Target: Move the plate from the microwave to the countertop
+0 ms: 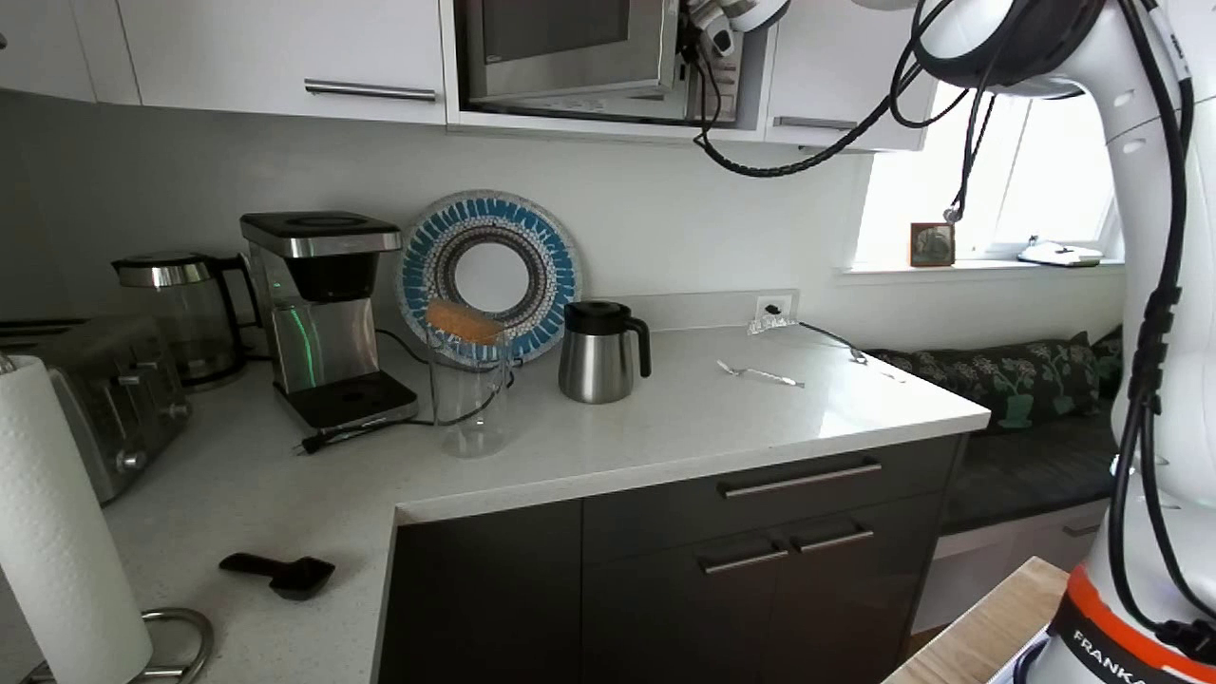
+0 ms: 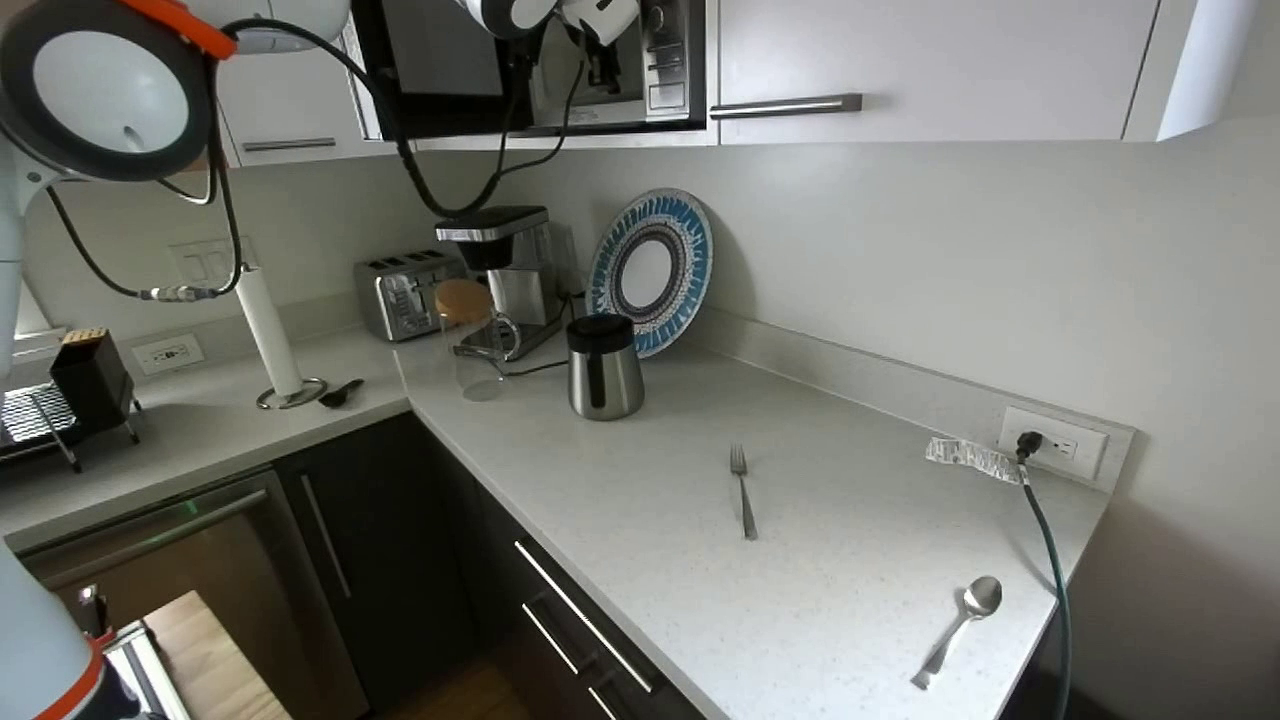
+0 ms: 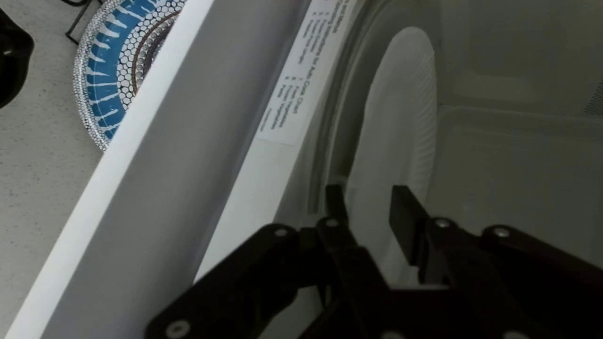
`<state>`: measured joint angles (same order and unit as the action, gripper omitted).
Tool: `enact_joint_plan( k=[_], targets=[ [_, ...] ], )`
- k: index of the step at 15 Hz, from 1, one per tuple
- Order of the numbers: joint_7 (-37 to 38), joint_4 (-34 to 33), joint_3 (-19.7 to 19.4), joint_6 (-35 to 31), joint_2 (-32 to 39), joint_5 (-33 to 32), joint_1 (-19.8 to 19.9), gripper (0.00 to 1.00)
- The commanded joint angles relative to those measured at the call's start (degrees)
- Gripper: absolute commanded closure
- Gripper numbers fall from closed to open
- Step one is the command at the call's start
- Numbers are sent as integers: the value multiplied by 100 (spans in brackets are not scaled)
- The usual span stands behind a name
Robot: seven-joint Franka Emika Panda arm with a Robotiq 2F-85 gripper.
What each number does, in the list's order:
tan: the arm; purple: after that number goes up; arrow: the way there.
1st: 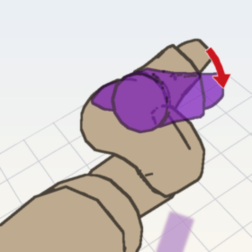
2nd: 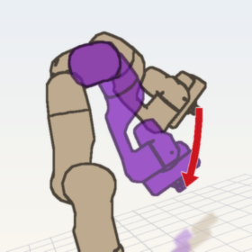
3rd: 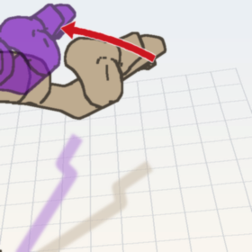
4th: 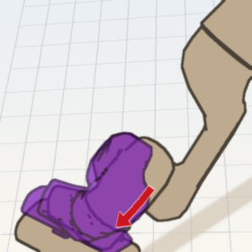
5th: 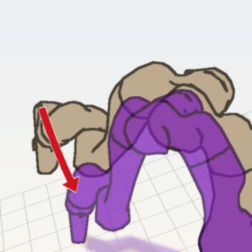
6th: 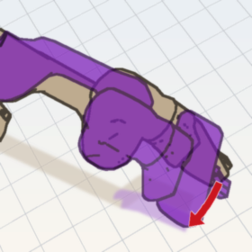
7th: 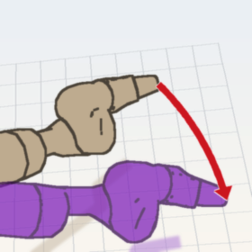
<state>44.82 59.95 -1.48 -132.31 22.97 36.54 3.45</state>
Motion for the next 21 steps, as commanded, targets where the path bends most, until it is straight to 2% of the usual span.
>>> enact_joint_plan(
  k=[1,2,5,8,12,18,21],
  targets=[
    [238,-300,-48,203,208,-142,-43,66],
    [250,-322,-51,200,231,-144,-47,70],
    [291,-356,-60,209,254,-157,-58,100],
    [400,-290,-87,259,212,-236,-69,100],
    [752,-61,-151,638,-77,-498,-100,100],
    [380,754,-21,1211,-1042,-11,136,100],
    [115,1420,-46,1324,-1616,316,288,100]
  ],
)
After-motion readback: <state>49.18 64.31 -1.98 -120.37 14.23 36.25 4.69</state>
